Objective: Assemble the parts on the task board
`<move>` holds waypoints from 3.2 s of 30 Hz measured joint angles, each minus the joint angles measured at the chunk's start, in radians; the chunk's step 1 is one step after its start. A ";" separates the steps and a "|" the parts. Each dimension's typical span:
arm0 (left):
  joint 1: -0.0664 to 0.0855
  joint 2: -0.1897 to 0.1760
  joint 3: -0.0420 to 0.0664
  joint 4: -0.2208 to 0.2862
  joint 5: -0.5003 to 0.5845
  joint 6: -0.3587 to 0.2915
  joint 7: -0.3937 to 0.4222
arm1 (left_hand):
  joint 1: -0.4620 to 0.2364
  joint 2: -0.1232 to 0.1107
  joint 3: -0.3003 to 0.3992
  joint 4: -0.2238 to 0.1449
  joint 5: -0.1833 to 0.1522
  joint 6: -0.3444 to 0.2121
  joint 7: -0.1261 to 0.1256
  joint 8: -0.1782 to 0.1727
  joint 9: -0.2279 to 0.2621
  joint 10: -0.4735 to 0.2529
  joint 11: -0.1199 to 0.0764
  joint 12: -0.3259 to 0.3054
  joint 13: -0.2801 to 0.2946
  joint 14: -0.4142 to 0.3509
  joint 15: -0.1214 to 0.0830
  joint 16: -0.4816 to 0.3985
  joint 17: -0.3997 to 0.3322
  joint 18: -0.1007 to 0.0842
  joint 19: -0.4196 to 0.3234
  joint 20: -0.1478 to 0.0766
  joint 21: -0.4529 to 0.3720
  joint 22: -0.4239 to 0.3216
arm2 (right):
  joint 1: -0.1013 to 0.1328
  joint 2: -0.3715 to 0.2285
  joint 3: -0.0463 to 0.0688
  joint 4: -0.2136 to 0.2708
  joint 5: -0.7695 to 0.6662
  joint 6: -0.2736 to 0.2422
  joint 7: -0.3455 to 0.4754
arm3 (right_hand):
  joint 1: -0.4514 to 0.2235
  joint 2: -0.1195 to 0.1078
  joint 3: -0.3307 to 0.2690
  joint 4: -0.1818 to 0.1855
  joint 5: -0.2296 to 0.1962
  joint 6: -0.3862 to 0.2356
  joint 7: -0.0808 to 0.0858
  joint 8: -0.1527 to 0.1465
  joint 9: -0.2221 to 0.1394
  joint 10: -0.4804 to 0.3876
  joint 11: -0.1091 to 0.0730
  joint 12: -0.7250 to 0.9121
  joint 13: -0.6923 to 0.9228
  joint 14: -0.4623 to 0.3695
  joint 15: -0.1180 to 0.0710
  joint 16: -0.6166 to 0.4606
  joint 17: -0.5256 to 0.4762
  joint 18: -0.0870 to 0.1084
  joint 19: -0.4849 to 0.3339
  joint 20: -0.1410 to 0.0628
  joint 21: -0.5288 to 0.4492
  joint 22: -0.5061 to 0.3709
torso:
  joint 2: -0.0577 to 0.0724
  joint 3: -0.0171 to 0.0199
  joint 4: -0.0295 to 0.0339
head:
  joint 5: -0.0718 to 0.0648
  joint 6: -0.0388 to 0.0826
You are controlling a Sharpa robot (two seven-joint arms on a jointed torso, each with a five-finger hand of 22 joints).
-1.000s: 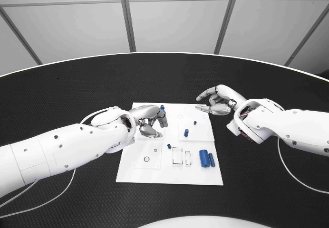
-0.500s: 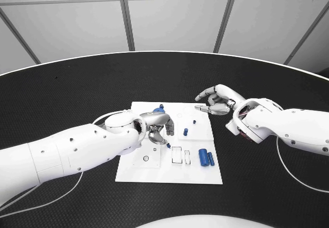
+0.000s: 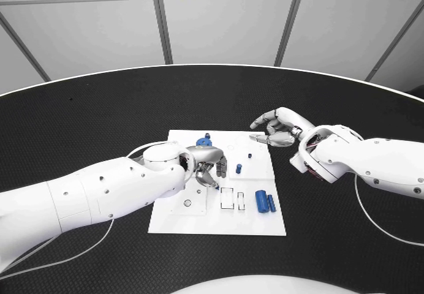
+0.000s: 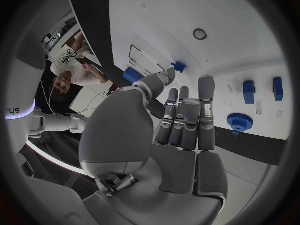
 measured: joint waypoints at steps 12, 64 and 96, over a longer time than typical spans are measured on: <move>0.000 0.019 0.000 -0.014 -0.039 0.036 -0.010 | 0.010 0.010 0.015 -0.027 0.000 0.018 -0.014 0.004 -0.001 -0.036 -0.003 0.080 0.035 0.000 0.000 0.028 0.017 0.000 -0.006 -0.006 0.008 -0.001 | 0.000 0.001 0.000 0.000 0.000 0.001 0.000 | 0.000 0.000 0.000 0.000 0.000 0.001 0.001 0.000 0.000 0.000 0.000 0.000 0.000 0.000 0.000 0.000 0.000 0.000 0.000 0.000 0.000 0.000 | -0.001 -0.0006 0.0000 | -0.001 -0.005; -0.009 0.042 -0.035 -0.059 -0.082 0.044 -0.005 | -0.014 0.034 0.012 -0.060 -0.003 0.043 -0.018 -0.025 -0.014 -0.195 -0.009 0.415 0.181 0.000 0.000 0.116 0.075 0.000 -0.030 0.001 0.047 0.021 | 0.000 0.003 0.000 0.000 0.000 0.003 0.000 | 0.000 0.000 0.004 0.004 0.000 0.001 0.001 0.000 -0.001 0.000 0.000 0.004 0.000 0.000 0.000 0.000 0.000 0.000 0.000 0.000 0.000 0.000 | -0.002 -0.0001 0.0003 | -0.008 -0.021; -0.009 0.055 -0.035 -0.062 -0.102 0.078 -0.028 | -0.029 0.047 0.013 -0.046 -0.004 0.063 -0.022 -0.020 -0.008 -0.198 -0.012 0.427 0.181 0.008 0.000 0.120 0.065 0.000 -0.023 -0.006 0.056 0.024 | 0.000 0.002 0.000 0.001 0.000 0.004 -0.003 | 0.000 0.000 0.004 0.004 0.000 0.001 0.001 0.000 -0.001 0.000 0.000 0.004 0.000 0.000 0.000 0.000 0.000 0.000 0.000 0.000 0.000 0.000 | -0.002 -0.0015 0.0012 | -0.010 -0.020</move>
